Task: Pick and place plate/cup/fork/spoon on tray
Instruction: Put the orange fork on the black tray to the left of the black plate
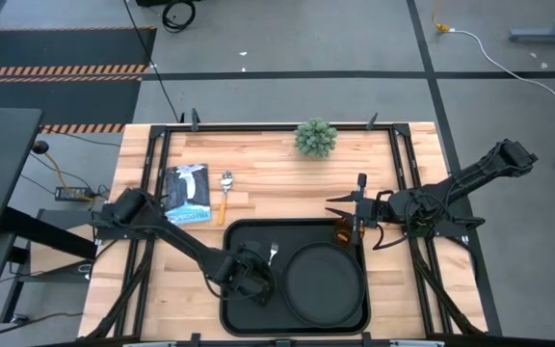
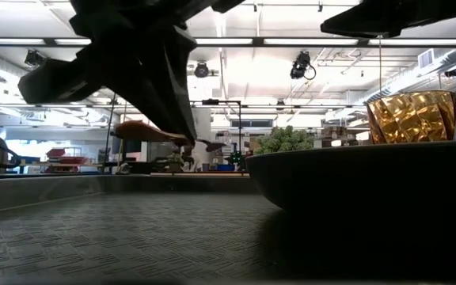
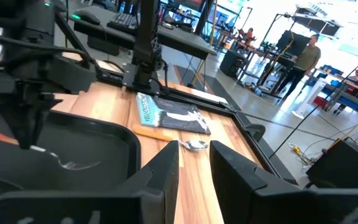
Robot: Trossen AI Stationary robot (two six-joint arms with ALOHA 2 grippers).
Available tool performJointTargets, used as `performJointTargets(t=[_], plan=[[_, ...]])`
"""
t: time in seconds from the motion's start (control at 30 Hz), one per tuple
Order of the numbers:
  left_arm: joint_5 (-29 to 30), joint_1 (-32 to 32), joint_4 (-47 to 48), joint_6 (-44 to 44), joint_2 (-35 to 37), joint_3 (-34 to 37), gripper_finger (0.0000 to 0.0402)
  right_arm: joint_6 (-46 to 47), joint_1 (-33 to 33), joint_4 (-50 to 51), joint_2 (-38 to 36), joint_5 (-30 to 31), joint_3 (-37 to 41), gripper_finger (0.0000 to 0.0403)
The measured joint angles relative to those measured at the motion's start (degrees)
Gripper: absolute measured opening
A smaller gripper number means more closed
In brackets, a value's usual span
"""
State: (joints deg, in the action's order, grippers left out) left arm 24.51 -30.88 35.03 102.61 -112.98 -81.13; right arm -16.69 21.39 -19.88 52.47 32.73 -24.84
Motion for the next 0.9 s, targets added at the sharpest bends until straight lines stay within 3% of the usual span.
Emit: performJointTargets(t=[0.27, 0.53, 0.9], plan=[[-0.6, -0.2, 8.6, 0.5, -6.4, -10.4, 0.0016, 0.0, 0.0, 0.0, 0.0, 0.0, 0.0, 0.0097], [-2.6, -1.9, 21.9, 7.7, -11.7, -20.2, 0.0016, 0.0, 0.0, -0.2, 0.0, -0.4, 0.0, 0.0097], [-4.8, -1.6, 23.7, 9.2, -18.1, -25.8, 0.0016, 0.0, 0.0, -1.1, 0.0, -0.9, 0.0, 0.0097]])
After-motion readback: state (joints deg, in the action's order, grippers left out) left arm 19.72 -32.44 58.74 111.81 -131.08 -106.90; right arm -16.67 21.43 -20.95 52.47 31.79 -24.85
